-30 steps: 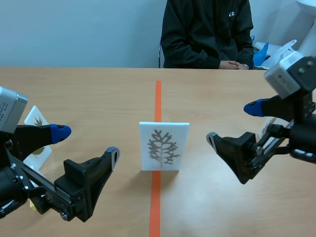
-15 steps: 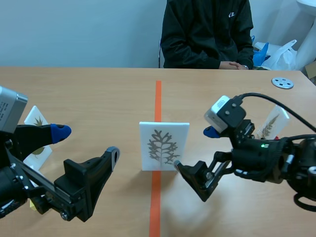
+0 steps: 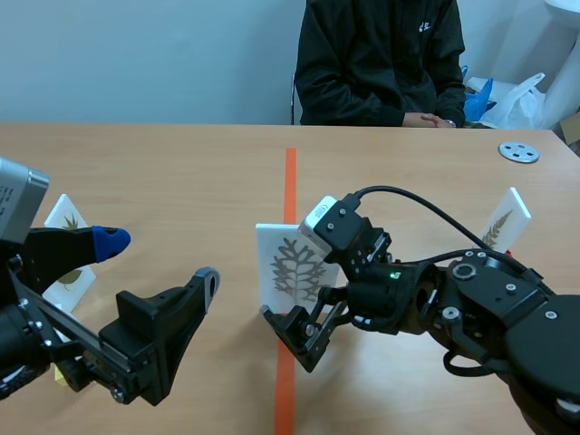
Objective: Sort the leaf by its shape. The table is split by an orange tape line. A compound leaf with several leaflets goes to the left side, a simple leaf with one blade goes to the right side. Return to the home posture when a red brick is placed on the table.
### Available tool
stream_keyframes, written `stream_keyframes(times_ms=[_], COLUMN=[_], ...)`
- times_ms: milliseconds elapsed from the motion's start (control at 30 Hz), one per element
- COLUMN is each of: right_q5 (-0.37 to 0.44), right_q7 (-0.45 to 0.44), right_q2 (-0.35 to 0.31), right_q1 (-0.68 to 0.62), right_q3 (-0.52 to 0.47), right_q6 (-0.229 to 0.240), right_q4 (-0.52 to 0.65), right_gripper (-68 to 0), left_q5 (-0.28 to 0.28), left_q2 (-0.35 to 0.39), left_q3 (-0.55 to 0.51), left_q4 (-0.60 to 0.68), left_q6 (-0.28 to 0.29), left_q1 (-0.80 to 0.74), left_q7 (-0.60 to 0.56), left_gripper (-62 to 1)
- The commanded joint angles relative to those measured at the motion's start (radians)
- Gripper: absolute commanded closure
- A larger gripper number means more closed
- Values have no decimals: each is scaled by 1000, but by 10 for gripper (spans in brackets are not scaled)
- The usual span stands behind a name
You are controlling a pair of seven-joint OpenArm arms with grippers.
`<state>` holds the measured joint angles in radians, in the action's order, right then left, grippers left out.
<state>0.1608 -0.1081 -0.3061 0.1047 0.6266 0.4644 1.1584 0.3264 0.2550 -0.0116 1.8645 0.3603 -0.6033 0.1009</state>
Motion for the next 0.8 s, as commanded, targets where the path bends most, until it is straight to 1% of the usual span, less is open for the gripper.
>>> stream_keyframes(times_ms=[0, 100, 167, 300, 400, 500, 633, 767], right_q5=[4, 3, 3, 3, 3, 3, 3, 3], right_q7=[-15, -15, -15, -23, -31, -34, -34, -34], right_q2=[-4, -4, -5, -7, -7, -7, -7, -7], right_q1=[12, 12, 12, 12, 12, 12, 12, 12], right_q3=[0, 4, 4, 3, 3, 3, 3, 3], right_q6=[-3, -4, -4, -4, -4, -4, -4, -4], right_q4=[18, 18, 18, 18, 19, 19, 19, 19], right_gripper=[-578, -469, -417, -366, -312, -249, -140, -74], left_q5=[10, 10, 10, 10, 10, 10, 10, 10], left_q2=[-2, -2, -2, -2, -2, -2, -2, -2], left_q3=[-1, -1, -1, -1, -1, -1, -1, -1], left_q4=[27, 27, 27, 27, 27, 27, 27, 27], left_q6=[2, 2, 2, 2, 2, 2, 2, 2], left_q1=[3, 3, 3, 3, 3, 3, 3, 3], left_q7=[-14, -14, -14, -14, -14, -14, -14, -14], left_gripper=[-623, -623, -623, -623, -623, -623, -623, -623])
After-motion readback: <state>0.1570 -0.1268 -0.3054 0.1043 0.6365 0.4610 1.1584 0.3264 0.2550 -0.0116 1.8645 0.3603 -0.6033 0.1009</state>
